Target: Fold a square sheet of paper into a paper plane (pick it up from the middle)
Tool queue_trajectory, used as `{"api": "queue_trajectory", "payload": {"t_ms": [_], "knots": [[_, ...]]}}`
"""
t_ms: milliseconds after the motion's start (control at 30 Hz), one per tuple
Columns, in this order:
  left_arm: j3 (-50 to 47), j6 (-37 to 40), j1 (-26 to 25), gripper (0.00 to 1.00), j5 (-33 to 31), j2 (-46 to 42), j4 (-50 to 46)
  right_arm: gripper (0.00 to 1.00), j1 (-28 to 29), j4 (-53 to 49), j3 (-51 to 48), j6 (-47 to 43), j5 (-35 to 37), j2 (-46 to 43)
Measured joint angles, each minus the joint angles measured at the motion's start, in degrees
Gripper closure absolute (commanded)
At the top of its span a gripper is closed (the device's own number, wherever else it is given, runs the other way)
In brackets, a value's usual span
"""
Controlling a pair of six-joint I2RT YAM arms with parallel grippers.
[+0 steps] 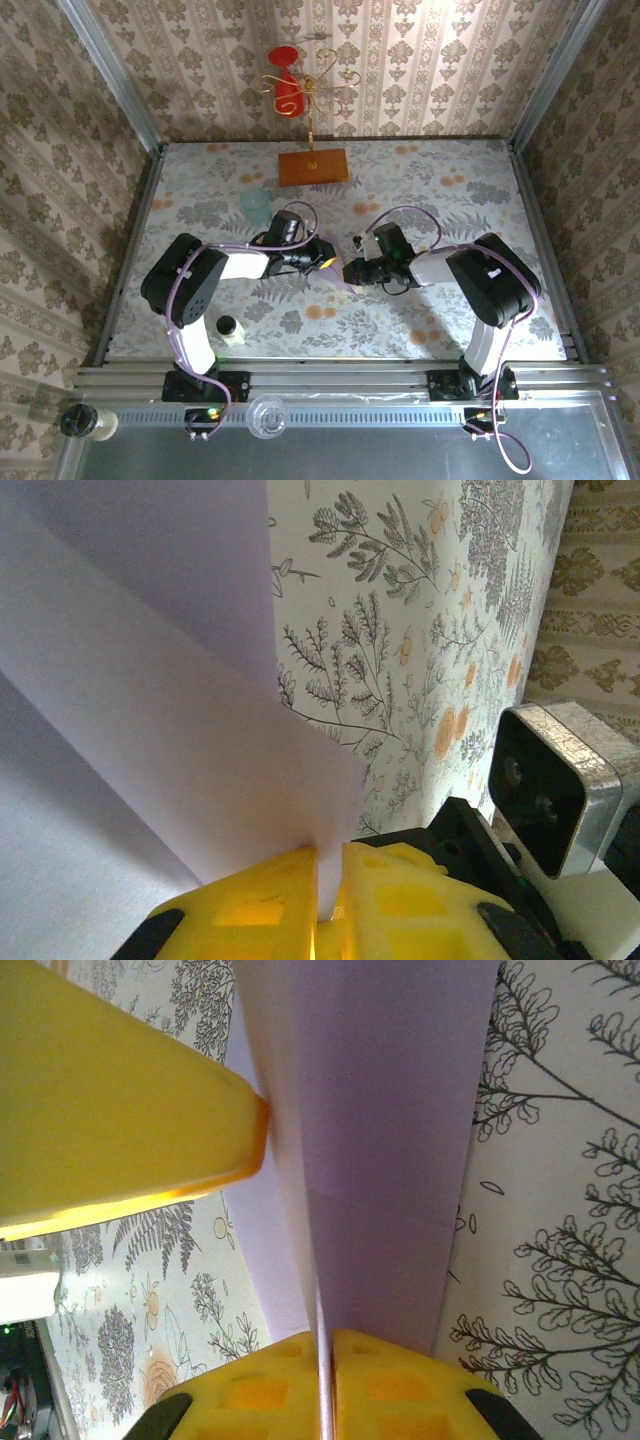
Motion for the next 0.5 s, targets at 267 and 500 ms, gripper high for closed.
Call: {"api": "queue_trajectory", "payload": {"t_ms": [267, 500], "knots": [[0.9, 0.0, 0.0, 0.87, 0.5, 1.1, 1.0, 0.8, -0.4, -0.9, 0.7, 1.0, -1.7, 0.2], [0.9, 0.0, 0.0, 0.87, 0.4, 1.9, 1.0, 0.76, -0.7, -3.8, 2.0, 1.2, -2.6, 0.1]]}}
